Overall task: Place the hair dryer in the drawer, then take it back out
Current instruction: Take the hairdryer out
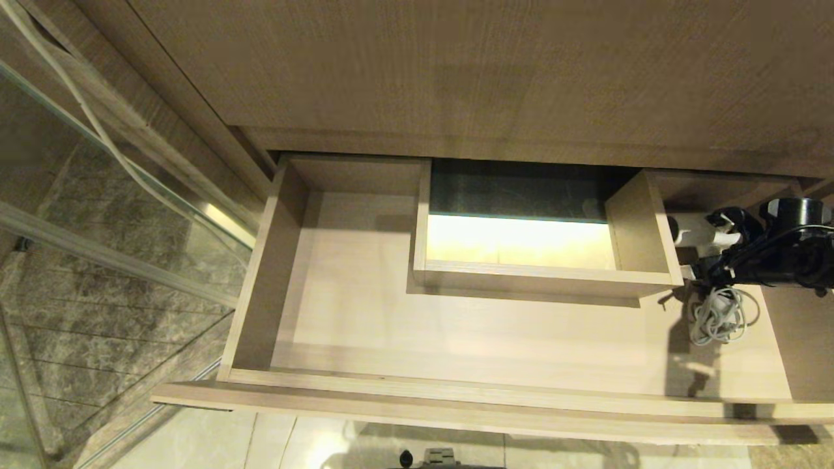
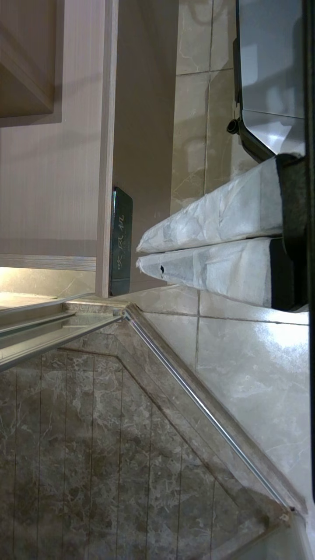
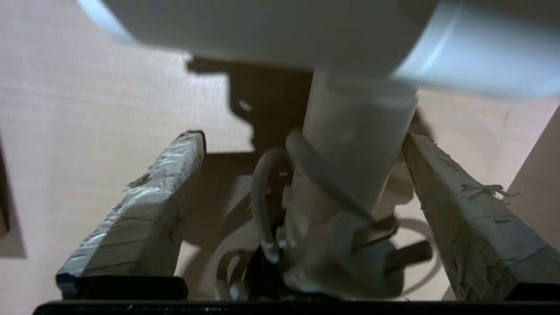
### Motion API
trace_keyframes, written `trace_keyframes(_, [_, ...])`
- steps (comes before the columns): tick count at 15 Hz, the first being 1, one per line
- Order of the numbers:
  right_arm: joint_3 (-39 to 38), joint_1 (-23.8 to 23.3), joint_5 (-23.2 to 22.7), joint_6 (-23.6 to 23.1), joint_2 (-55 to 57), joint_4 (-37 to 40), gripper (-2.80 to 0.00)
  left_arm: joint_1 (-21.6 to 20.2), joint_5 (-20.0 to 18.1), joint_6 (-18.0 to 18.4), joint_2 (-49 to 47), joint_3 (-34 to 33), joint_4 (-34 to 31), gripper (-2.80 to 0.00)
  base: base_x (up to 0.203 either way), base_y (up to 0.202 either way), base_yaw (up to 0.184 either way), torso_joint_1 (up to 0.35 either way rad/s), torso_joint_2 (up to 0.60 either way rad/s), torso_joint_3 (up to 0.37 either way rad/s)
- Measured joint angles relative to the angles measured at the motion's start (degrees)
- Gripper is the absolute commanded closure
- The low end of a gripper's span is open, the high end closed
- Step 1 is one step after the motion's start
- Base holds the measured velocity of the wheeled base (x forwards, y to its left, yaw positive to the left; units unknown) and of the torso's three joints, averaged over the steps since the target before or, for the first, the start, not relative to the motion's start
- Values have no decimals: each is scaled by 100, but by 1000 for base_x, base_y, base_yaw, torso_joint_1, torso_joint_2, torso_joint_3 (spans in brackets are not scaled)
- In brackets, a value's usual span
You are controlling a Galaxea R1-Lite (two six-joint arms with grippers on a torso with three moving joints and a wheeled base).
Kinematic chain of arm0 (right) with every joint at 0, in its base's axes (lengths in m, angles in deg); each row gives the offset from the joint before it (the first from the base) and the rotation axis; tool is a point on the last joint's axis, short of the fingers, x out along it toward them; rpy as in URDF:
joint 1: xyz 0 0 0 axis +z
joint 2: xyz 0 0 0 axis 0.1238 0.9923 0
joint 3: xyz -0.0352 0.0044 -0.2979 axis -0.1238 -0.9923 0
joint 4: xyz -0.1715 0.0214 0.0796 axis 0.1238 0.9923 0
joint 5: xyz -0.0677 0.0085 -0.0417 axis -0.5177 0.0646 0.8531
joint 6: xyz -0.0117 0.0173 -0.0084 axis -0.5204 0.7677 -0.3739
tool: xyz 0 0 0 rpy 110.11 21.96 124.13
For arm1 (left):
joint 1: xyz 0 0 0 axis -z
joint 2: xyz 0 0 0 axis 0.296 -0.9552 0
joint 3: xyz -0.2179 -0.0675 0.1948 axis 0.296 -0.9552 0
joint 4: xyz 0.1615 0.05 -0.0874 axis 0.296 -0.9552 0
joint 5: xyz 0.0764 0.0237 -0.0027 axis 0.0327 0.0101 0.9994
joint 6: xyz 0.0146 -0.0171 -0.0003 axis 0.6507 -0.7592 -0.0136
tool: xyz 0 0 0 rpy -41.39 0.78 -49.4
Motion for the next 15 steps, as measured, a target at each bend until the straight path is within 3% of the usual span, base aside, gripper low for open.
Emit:
trace_keyframes(8, [0, -4, 36, -84, -162, 78, 0, -5, 0, 1, 0, 0, 0, 0, 0, 0, 0, 0, 0, 0])
trace_keyframes(15, [-571, -174, 36, -227, -1924, 1136, 0, 0, 0, 0, 0, 0, 0, 0, 0, 0, 0, 0, 0, 0])
